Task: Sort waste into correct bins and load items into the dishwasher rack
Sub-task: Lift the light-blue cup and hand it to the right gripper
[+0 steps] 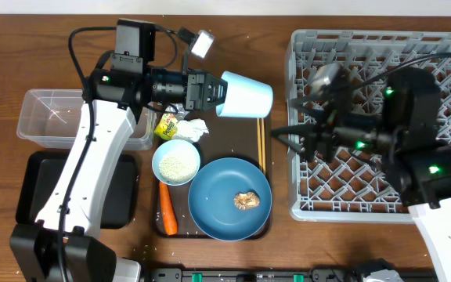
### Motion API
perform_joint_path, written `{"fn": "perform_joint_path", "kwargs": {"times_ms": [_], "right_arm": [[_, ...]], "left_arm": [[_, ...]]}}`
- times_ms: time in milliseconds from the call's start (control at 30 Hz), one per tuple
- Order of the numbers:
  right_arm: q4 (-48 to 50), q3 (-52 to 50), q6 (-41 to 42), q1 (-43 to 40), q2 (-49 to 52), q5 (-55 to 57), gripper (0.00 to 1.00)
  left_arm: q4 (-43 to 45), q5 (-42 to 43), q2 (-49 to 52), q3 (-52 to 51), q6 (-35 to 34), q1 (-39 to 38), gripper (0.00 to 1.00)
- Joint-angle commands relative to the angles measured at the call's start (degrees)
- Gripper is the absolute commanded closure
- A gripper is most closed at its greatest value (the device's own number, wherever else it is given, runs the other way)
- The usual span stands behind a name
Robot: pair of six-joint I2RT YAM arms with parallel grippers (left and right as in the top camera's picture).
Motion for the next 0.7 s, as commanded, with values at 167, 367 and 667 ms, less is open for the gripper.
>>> {"fn": "perform_joint_path", "kwargs": {"times_ms": [167,367,667], "right_arm": [[7.56,0.46,-5.60,5.05,1.90,-2.34,0.26],[12.02,0.46,-5.40,5.07,5.68,-6.91,0.28],[15.43,0.46,-4.87,4.13,8.07,-3.06,0.29]], "left_arm": [[0.83,10.56,-0.33,0.11,0.44,0.31,0.94],[0.90,10.54,-0.33,0.11,0.46,0.31,0.94],[0.90,10.56,-0.33,0.11,0.46,0.31,0.94]]}}
